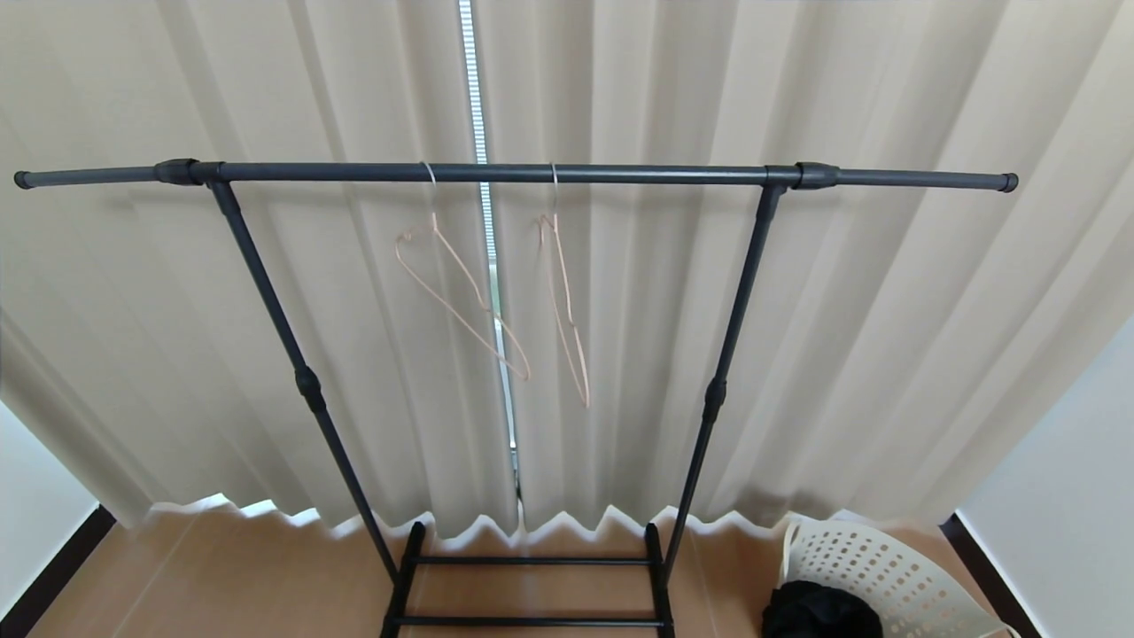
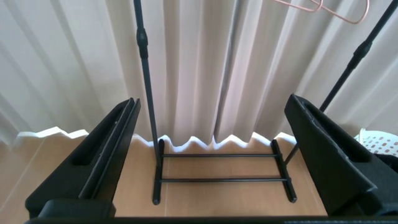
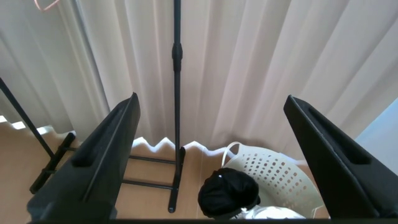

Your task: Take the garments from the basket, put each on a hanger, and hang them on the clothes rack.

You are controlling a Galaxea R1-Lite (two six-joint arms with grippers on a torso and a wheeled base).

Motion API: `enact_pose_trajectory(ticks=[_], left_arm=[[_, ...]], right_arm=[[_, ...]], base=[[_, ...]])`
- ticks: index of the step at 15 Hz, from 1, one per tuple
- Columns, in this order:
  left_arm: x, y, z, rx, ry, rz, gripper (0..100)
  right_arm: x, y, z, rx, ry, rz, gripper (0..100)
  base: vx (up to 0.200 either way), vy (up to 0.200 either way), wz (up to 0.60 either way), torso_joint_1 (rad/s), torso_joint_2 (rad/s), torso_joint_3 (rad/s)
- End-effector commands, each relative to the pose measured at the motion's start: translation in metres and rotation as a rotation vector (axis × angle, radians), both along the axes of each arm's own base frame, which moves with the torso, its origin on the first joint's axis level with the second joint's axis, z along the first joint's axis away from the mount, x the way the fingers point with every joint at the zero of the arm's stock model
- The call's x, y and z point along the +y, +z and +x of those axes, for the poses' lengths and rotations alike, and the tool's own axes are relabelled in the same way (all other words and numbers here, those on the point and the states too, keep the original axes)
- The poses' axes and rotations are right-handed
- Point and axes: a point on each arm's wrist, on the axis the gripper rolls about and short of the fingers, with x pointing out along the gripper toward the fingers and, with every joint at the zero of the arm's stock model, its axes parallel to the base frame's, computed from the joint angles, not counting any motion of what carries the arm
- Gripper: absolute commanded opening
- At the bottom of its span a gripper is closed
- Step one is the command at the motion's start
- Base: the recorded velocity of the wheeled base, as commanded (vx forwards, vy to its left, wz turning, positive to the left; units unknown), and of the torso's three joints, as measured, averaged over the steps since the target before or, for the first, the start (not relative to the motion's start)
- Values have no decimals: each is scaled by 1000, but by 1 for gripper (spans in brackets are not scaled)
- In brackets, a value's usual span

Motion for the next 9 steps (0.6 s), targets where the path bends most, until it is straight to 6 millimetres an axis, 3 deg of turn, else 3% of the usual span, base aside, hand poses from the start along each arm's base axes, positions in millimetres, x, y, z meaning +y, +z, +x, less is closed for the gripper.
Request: enact_pose_trajectory(ticks=[1,9], left_arm=[[0,0,0,1,0,0,100],[0,0,0,3,0,-5,100]], right_arm=[[0,0,0,2,1,0,100],[0,0,0,2,1,0,100]], base=[[0,0,0,-159,373,207],[0,0,0,-191,453,264]])
